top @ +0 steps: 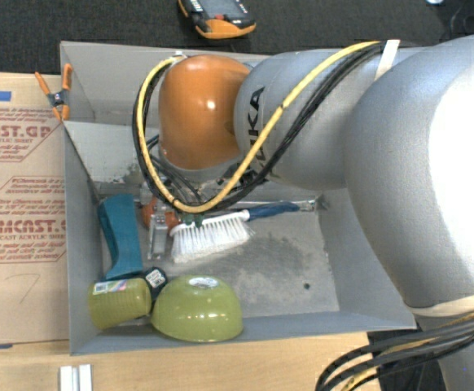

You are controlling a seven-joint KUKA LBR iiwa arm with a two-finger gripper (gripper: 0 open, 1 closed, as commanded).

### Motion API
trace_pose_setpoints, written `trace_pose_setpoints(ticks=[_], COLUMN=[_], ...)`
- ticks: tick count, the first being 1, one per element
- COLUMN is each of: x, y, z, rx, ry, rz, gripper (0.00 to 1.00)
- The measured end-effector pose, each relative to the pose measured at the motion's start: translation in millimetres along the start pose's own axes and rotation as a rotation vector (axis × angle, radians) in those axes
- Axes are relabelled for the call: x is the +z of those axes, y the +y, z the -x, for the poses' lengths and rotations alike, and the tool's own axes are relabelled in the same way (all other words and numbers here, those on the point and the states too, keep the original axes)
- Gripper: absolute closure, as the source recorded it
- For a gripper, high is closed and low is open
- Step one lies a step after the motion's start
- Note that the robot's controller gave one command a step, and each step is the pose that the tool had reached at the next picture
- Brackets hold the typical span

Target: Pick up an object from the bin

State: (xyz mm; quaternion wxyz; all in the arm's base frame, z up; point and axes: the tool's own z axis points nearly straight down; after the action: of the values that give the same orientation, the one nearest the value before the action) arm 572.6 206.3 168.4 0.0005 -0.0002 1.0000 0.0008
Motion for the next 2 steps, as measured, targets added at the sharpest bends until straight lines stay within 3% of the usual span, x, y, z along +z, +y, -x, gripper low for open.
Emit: trace_pose_setpoints(ticks=[1,2], x=[98.1,49.2], y=[-91.9,-93.1], z=[8.8,19.8], rx=[-0.071,-0.157], ry=[0.000,-0.016], rz=[0.000,0.007], gripper=[0.00,0.00])
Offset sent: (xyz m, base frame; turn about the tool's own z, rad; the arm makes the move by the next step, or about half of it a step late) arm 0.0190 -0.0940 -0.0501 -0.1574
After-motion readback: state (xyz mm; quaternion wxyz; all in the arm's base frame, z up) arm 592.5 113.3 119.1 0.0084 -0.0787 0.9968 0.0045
